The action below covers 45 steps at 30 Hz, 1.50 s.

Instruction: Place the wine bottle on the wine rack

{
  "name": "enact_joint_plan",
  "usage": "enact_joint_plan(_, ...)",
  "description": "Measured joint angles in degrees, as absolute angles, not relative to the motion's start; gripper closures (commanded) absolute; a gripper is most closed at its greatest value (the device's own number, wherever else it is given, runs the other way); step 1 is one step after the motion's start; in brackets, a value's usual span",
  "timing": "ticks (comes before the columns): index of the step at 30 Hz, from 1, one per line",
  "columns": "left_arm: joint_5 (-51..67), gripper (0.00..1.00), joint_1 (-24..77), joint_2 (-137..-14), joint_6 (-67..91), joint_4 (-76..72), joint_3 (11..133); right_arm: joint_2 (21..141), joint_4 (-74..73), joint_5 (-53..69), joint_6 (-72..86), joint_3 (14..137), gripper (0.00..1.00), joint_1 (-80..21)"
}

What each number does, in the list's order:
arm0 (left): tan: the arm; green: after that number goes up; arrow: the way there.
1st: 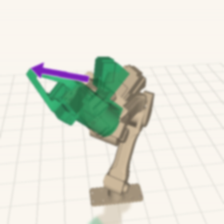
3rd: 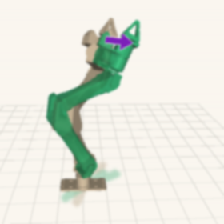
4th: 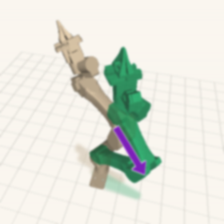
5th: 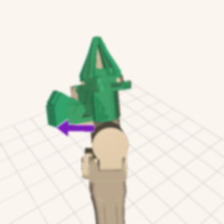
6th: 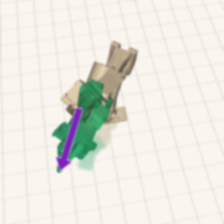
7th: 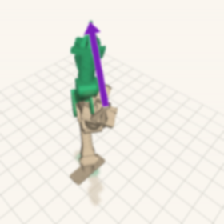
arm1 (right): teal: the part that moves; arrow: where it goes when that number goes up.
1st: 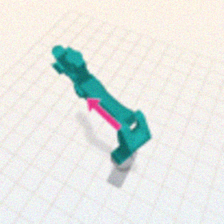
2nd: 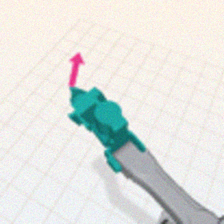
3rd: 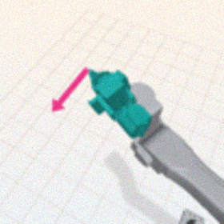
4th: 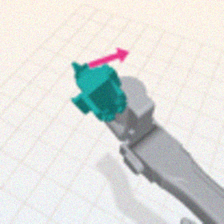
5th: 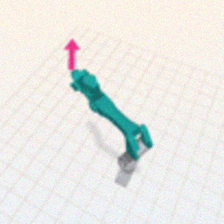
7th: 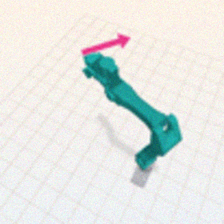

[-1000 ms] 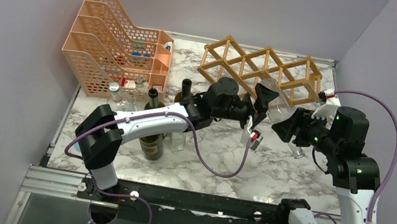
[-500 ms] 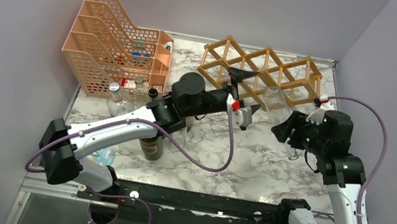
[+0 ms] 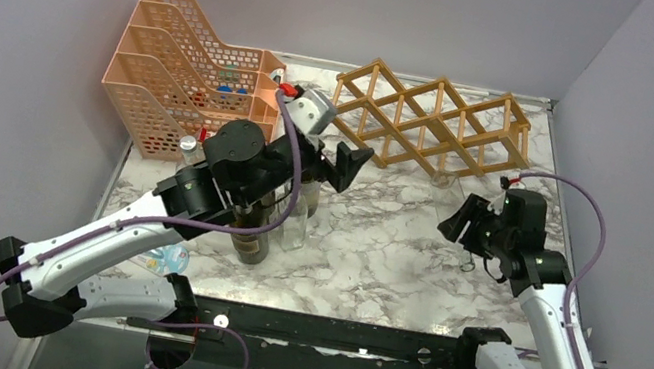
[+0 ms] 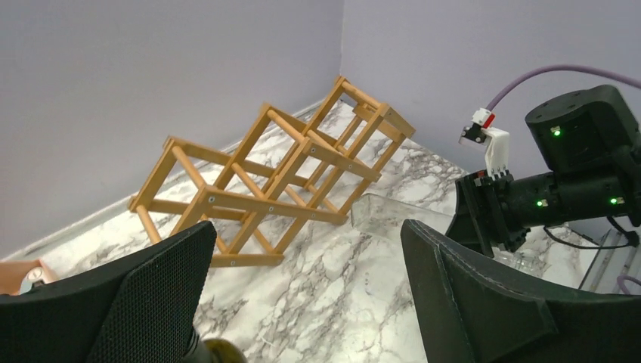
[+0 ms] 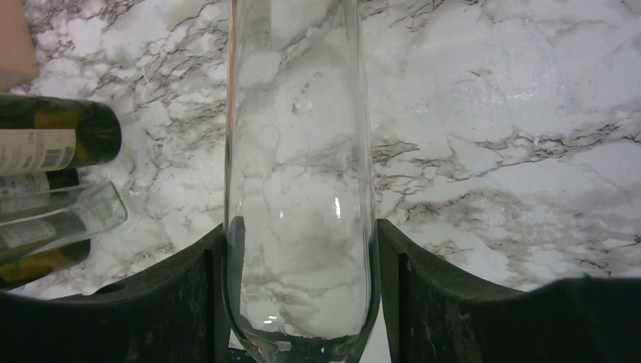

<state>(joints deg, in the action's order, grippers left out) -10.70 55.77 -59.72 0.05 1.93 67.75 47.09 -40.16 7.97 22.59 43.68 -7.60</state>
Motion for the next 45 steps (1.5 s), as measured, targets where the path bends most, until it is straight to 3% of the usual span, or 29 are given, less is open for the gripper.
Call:
enact_joint_plan(9, -12.4, 0.01, 55.8, -51.8, 1.8, 7.9, 64.2, 49.2, -31.3, 4.8, 27.0, 38.2, 0.99, -7.6)
enact_joint_plan(28, -10.9, 0.01, 55.8, -53.2, -3.9, 9.4, 63.9, 57.3, -6.3, 1.8, 31.3, 30.3, 0.99, -7.6)
enact_joint_plan(45, -10.2, 0.01, 55.8, -53.8, -3.6, 9.6, 64.4, 73.4, 16.0, 0.8, 28.6, 29.7, 0.99, -7.6)
